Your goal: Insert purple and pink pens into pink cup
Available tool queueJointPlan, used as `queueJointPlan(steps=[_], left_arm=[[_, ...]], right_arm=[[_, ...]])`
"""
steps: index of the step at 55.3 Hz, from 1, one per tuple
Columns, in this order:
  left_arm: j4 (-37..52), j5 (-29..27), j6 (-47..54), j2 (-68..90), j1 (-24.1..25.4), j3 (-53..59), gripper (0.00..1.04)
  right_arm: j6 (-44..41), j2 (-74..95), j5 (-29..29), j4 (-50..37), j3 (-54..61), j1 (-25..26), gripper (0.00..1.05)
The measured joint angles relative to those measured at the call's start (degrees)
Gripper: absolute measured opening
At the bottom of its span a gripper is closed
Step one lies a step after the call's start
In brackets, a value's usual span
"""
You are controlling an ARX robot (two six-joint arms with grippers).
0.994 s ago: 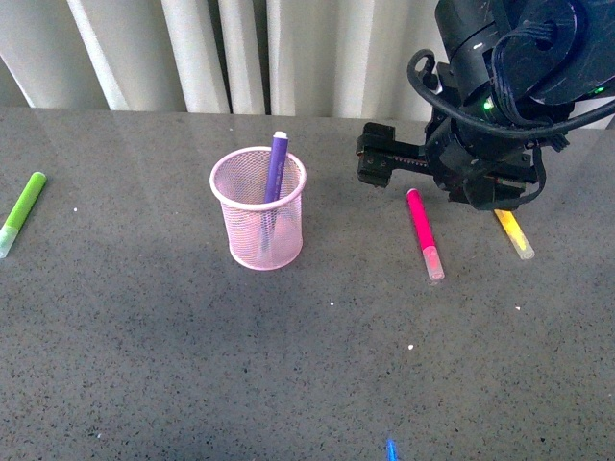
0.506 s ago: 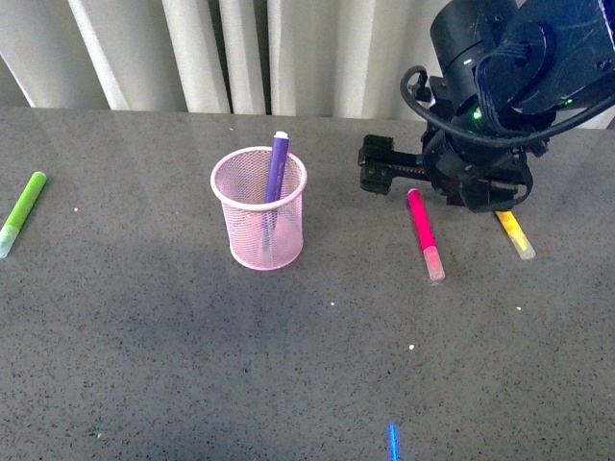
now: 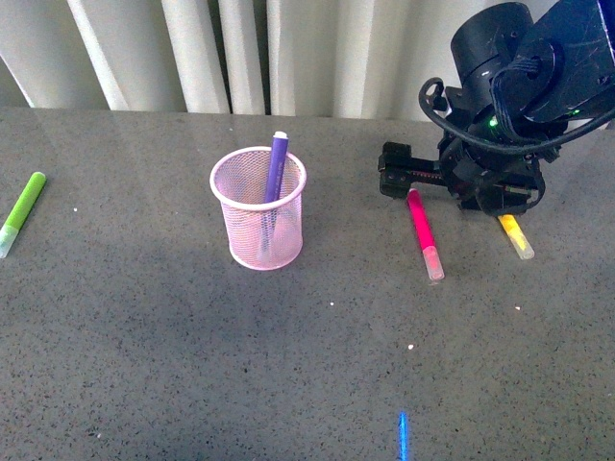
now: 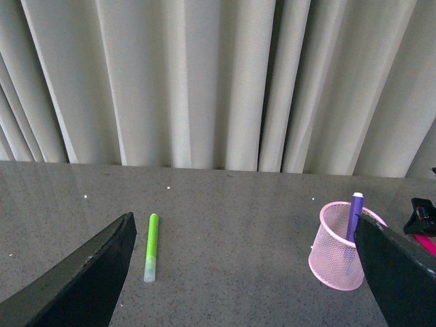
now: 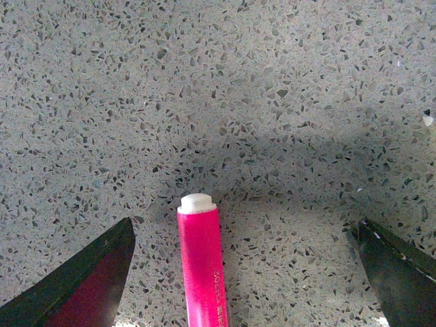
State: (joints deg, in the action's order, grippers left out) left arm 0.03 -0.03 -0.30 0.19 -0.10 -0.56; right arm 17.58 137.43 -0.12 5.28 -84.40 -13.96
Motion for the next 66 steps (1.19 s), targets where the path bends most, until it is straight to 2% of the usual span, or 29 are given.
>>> queueJointPlan(steps=[59,61,66], left_arm=[[0.0,0.0,0.0,0.0,0.0,0.0,0.98],[0.0,0.0,0.0,0.0,0.0,0.0,0.98],[0.0,0.0,0.02,0.0,0.0,0.0,0.98]], right_arm=[[1.18,1.95,4.66,2.54,-2.93,-4.28,0.98],[1.42,1.99,4.87,2.75,-2.99,-4.37,0.94],[1.86,2.08,5.11,2.73,-2.97,-4.61,0.76]])
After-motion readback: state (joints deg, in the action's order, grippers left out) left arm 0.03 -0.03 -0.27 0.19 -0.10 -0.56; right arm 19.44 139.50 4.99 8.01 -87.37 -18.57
